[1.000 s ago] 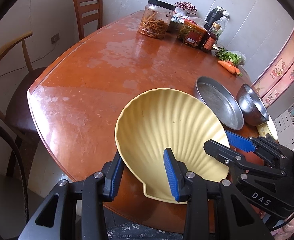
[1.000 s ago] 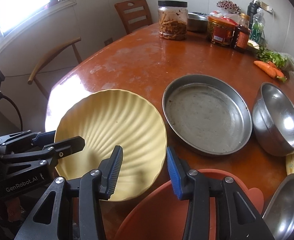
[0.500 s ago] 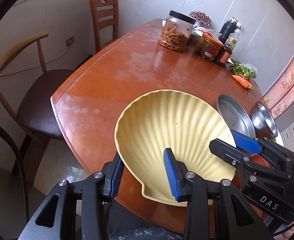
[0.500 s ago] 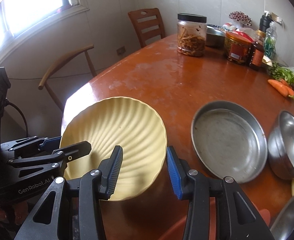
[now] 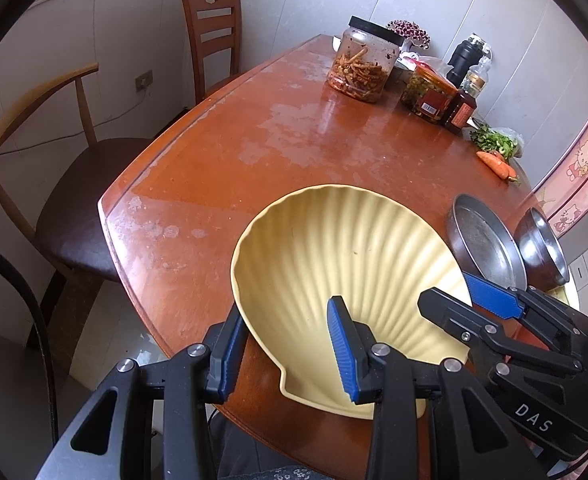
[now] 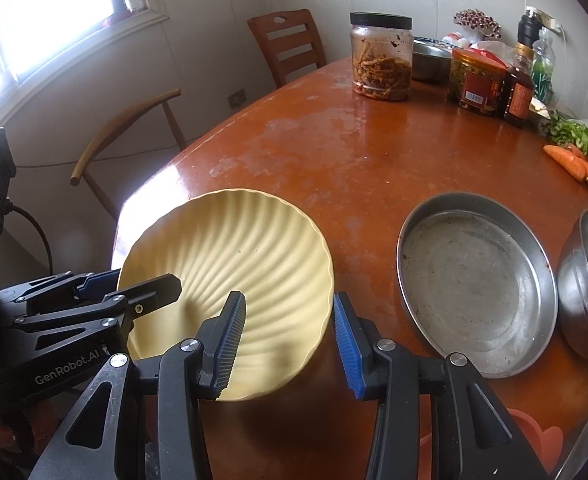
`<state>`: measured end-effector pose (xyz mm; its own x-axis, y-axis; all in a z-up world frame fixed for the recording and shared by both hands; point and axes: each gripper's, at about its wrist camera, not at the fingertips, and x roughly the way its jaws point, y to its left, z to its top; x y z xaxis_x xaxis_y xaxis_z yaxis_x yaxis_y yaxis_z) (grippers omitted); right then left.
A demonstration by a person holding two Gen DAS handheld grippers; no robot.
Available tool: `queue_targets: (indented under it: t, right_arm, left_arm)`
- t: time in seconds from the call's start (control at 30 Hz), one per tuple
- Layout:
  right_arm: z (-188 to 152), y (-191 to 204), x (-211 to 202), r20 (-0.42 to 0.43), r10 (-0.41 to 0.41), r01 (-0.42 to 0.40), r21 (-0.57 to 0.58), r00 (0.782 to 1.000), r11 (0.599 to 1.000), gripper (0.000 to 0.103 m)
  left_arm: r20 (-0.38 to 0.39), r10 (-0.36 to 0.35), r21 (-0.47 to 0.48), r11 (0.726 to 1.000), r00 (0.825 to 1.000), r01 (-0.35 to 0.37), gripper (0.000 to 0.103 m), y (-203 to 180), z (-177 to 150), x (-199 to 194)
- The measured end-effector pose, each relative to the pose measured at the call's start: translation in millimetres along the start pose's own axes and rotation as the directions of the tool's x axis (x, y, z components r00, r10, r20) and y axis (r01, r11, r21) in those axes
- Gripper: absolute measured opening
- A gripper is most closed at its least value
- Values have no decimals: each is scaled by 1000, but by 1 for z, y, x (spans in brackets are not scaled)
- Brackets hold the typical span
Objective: Organize plates and bowls
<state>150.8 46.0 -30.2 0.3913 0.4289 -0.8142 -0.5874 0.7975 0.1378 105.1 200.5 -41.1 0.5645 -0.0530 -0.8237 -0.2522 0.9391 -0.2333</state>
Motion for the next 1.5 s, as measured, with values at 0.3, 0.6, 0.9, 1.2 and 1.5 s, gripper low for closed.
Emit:
queue_targets:
  t: [0.3, 0.6, 0.9, 1.2, 1.5]
  right_arm:
    - [0, 0, 1, 0, 11, -11, 6, 1000, 1000, 49]
    - [0, 0, -5, 18, 2, -2, 0, 1000, 1000, 50]
    - [-2, -3, -23, 54, -2, 1, 3, 999, 1000, 57]
    - [-9, -2, -63, 135, -5, 4, 8, 991, 1000, 64]
    - [-26, -3, -104, 222, -56, 57, 2, 974, 998, 68]
  left_arm:
    - [1, 1, -11, 1000, 1000, -1, 40, 2, 1, 0]
    - [27, 23, -15, 1000, 999, -23, 45, 3, 3, -8]
    - [74, 36, -14, 999, 997, -35, 52, -1, 3, -29]
    - [125, 29, 16, 999, 992, -31, 57, -19, -3, -54]
    - [152, 15, 62, 998, 988, -25, 59, -48, -16, -71]
